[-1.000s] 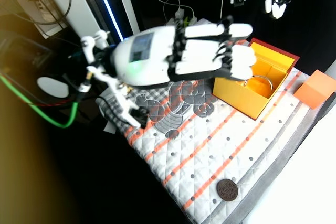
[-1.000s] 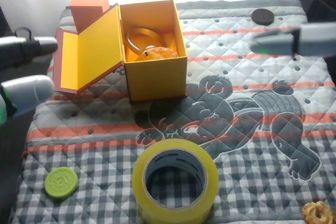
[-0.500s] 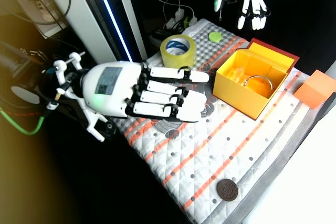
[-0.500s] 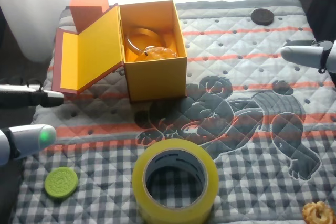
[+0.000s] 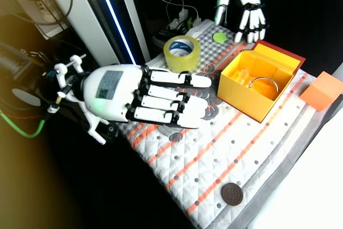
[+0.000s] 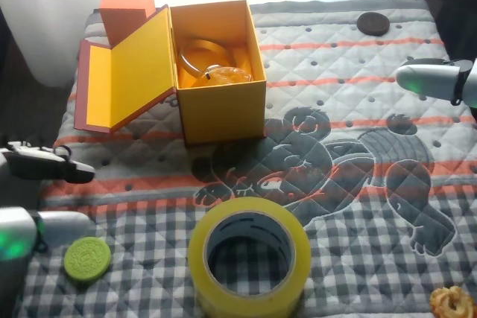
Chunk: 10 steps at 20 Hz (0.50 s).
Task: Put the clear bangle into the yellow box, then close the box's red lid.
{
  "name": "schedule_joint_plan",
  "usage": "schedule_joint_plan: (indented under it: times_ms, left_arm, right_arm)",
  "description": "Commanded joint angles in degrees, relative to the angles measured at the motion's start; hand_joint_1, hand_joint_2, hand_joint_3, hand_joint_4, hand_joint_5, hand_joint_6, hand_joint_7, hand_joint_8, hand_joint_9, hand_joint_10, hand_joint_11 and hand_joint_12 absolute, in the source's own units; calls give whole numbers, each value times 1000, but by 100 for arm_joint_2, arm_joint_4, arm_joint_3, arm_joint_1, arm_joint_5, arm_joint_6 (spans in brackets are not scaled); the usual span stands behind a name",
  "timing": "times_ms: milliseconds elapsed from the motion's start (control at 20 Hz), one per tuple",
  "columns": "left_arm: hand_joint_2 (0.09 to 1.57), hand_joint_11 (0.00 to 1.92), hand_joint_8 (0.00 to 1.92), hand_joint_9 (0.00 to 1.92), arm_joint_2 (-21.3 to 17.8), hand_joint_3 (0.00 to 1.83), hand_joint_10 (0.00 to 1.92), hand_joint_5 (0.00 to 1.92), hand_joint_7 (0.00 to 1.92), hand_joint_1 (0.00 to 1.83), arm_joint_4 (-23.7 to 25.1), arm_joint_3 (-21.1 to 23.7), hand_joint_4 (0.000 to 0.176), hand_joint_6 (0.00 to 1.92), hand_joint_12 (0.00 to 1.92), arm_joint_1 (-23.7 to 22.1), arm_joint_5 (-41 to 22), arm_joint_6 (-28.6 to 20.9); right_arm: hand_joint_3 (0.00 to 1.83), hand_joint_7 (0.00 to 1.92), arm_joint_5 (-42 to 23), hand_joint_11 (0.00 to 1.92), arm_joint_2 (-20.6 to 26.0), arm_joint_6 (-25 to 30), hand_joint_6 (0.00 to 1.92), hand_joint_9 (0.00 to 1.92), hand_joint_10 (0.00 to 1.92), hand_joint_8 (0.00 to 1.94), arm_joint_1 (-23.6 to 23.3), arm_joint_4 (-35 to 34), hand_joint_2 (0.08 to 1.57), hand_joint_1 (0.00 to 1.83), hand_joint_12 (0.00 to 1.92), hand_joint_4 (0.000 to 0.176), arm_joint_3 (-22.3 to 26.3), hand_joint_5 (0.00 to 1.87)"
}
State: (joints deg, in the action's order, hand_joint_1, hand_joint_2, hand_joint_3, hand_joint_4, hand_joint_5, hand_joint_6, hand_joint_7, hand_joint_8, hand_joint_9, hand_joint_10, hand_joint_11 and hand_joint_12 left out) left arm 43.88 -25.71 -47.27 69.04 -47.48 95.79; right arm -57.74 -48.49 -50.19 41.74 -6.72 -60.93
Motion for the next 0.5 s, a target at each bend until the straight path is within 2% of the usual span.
schedule_joint_plan:
  times_ms: [0,50,150,250,400,450]
  left_arm:
    - [1042,0,0,155,82,2,0,549,260,466,112,-31,176,0,30,-129,-364,103]
    - [1044,0,0,131,139,2,0,524,234,448,112,-73,176,0,5,-207,-271,167]
    - [1045,0,0,34,279,2,0,426,99,432,138,-202,176,0,0,-392,-73,191]
    - [1031,0,0,2,400,0,0,386,39,476,145,-311,176,0,0,-534,107,245]
    - [1042,0,0,0,507,3,0,336,0,417,90,-403,176,0,0,-609,187,307]
    - [1038,0,0,0,552,0,0,305,0,420,54,-439,176,0,0,-633,189,308]
  right_arm:
    - [5,325,-740,27,26,10,0,138,0,4,-8,-137,1118,304,14,107,2,103]
    - [7,319,-765,23,32,14,3,130,0,1,26,-168,1125,303,13,112,4,109]
    - [15,323,-798,12,42,38,3,126,1,2,76,-208,1162,279,9,105,9,114]
    - [14,335,-800,10,44,46,1,136,4,4,104,-218,1184,241,9,97,17,113]
    - [13,341,-818,33,36,46,3,157,9,5,139,-257,1209,184,21,93,22,119]
    - [10,336,-834,36,34,46,3,156,7,2,163,-280,1206,180,22,99,27,120]
